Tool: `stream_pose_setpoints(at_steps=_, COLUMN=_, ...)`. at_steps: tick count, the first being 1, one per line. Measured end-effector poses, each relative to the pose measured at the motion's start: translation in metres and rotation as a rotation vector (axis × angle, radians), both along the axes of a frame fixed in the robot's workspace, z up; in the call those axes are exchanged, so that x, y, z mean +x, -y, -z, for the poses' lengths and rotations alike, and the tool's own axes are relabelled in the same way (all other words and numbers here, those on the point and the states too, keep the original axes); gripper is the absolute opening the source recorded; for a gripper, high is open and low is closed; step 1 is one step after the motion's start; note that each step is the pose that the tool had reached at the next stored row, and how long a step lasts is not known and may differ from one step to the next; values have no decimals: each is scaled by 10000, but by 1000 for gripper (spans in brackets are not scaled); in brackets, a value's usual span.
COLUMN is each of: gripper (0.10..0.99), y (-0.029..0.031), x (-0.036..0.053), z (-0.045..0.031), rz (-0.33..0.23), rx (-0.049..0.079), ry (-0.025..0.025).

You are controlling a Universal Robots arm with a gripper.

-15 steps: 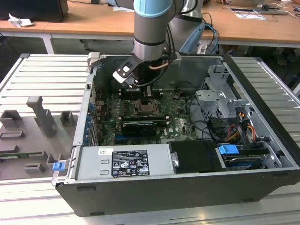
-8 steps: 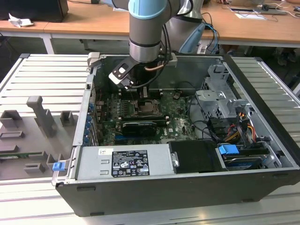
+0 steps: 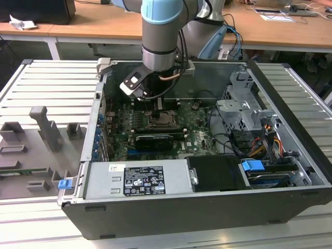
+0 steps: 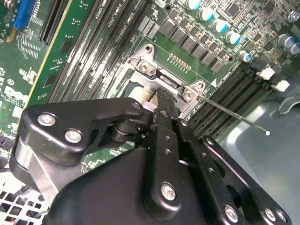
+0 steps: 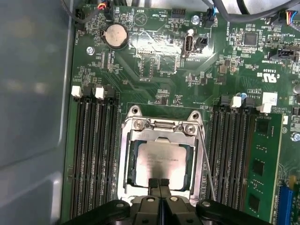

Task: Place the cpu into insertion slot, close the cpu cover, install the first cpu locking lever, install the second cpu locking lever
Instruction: 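Close the cpu cover, then install the first cpu locking lever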

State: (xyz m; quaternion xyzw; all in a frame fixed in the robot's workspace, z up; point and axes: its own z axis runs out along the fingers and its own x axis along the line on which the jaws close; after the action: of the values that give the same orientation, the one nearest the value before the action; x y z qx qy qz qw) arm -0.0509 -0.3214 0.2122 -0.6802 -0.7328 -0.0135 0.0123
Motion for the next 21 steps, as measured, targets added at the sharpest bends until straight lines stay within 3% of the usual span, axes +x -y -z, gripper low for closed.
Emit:
stream_pose_setpoints(at_steps=6, gripper=106, y=-4, x=194, z=0, rz=-1, rx=-14, ry=-20)
stream_pose_setpoints(at_steps=8, gripper=106, y=-4, x=215, z=0, rz=-1, rx=-14, ry=-21)
stream_pose_setpoints(at_steps=21, gripper=106, y=-4, x=218, z=-15, rz=0, rx=-36, ry=-21)
